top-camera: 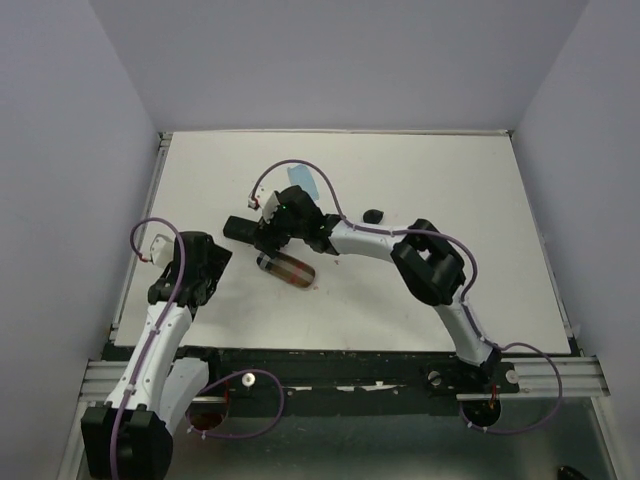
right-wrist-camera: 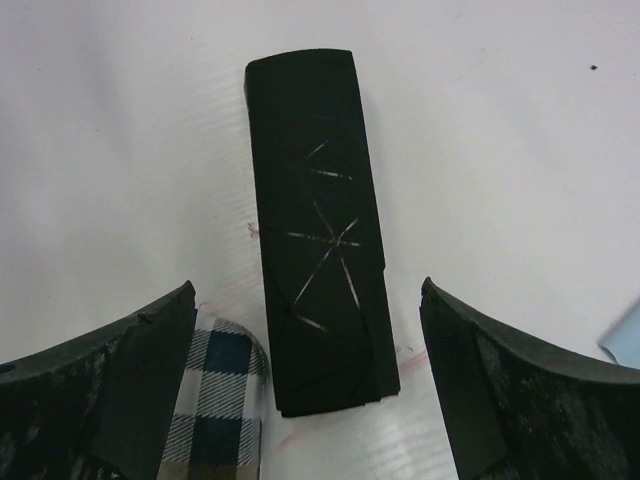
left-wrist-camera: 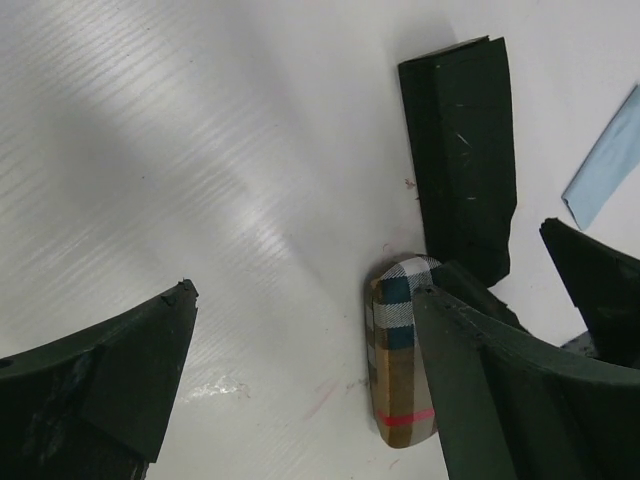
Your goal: Organize the sunglasses
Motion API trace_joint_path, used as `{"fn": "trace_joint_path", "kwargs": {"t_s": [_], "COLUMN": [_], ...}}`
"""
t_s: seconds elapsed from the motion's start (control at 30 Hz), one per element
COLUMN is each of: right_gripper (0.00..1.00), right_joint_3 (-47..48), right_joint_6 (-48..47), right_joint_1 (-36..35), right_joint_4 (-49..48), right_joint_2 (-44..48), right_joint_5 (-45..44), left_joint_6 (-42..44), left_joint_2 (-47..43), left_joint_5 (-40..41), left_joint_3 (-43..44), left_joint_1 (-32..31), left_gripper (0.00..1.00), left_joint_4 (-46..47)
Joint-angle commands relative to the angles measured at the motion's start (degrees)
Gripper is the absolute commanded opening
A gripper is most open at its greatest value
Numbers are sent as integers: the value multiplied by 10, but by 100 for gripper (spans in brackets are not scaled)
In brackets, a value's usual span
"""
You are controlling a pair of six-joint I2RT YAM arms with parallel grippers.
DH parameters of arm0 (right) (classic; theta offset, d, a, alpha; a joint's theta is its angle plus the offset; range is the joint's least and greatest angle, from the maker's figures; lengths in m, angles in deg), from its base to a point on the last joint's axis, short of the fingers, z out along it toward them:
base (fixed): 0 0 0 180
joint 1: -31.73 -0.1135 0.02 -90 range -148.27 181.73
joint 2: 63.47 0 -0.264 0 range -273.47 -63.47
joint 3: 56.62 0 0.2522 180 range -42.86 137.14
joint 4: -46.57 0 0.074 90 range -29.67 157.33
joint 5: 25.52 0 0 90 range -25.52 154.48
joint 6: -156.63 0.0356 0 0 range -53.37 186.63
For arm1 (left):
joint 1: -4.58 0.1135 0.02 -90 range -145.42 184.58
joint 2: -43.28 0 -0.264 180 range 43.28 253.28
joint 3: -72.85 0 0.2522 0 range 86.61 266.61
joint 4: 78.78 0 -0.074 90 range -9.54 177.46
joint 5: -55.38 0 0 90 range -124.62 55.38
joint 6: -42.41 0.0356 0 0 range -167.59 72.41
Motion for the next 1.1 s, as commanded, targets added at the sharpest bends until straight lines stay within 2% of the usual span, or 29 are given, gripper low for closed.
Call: {"fn": "trace_joint_path", "kwargs": {"t_s": [0.0,0.17,0.27,0.33,0.4,0.47,0.57,0.63,0.7,0.87,1.07], "right_gripper": [99,98,92,84,69,58,49,41,39,36,34], "right_joint_3": [87,155,176,180,180,177,161,137,108,0,-187], "right_joint_6": [-45,-47,-48,-48,-44,-42,-40,-37,-27,-12,-5], "right_joint_1": [3,3,2,2,2,3,3,3,3,3,0], "right_joint_4": [57,83,110,118,119,120,114,94,59,-22,-115], "right_joint_2": [-69,-133,-152,-158,-155,-145,-113,-81,-46,70,217], "right_joint_5": [24,4,16,27,31,33,36,35,22,-6,-102], "left_joint_6": [-23,-19,-18,-17,-16,-10,3,15,23,54,97], "left_joint_2": [-51,-78,-83,-83,-83,-83,-84,-87,-86,-89,-105], "left_joint_5": [43,47,49,46,41,34,20,7,-7,-75,-207], "left_joint_3": [-40,-48,-49,-49,-46,-43,-37,-32,-28,-21,-21], "left_joint_1": [3,3,3,3,3,2,4,3,3,3,2], "left_gripper": [99,99,99,99,99,99,99,99,99,99,99], "left_joint_4": [3,-3,-5,-5,-5,-4,1,6,11,56,131]}}
